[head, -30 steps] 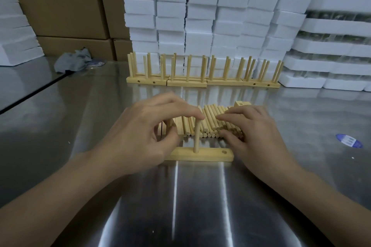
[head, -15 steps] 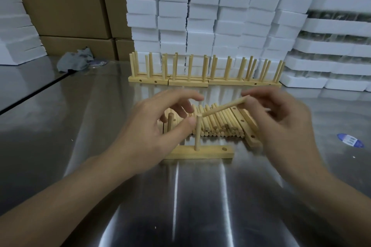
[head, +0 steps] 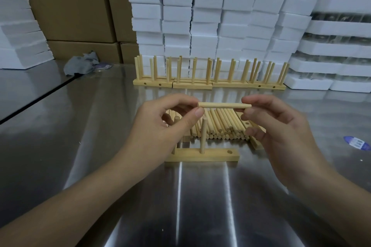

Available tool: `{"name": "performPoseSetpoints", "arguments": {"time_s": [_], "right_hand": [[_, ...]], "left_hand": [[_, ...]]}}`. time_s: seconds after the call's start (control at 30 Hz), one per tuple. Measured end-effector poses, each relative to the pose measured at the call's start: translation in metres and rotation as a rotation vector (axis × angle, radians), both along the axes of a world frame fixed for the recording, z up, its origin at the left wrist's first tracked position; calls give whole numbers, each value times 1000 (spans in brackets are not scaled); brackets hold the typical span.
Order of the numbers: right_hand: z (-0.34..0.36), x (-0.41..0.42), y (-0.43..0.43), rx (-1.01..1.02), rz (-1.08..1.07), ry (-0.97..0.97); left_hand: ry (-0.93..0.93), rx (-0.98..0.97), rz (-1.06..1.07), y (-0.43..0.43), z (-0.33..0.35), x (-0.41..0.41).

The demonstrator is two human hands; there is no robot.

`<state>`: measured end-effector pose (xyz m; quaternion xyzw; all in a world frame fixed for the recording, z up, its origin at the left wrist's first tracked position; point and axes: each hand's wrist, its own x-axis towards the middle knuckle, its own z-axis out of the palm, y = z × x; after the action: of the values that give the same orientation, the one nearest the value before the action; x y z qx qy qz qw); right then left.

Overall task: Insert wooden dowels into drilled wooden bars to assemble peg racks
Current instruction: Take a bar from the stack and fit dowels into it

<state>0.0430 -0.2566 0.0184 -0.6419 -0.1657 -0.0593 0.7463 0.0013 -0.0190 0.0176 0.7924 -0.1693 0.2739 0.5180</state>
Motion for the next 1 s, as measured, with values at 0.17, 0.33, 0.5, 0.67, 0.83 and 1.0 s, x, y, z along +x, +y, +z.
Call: {"name": "performPoseSetpoints", "arguments": {"time_s": [0.17, 0.33, 0.5, 0.67, 0.83, 1.0], "right_hand": [[0, 1, 0, 93, 127, 65], [1, 3, -2, 214, 278, 165], [15, 6, -16, -158, 78, -150], [12, 7, -20, -573, 16, -409], [5, 8, -17, -660, 67, -418], [5, 7, -16, -645, 89, -430]], "left_hand": [[6, 12, 3, 1, -2, 0], [4, 74, -15, 0, -4, 0], [16, 143, -20, 0, -7, 2], [6, 177, -2, 1, -9, 2], [3, 197, 4, 1, -9, 2], [2, 195, 7, 0, -9, 2]]}}
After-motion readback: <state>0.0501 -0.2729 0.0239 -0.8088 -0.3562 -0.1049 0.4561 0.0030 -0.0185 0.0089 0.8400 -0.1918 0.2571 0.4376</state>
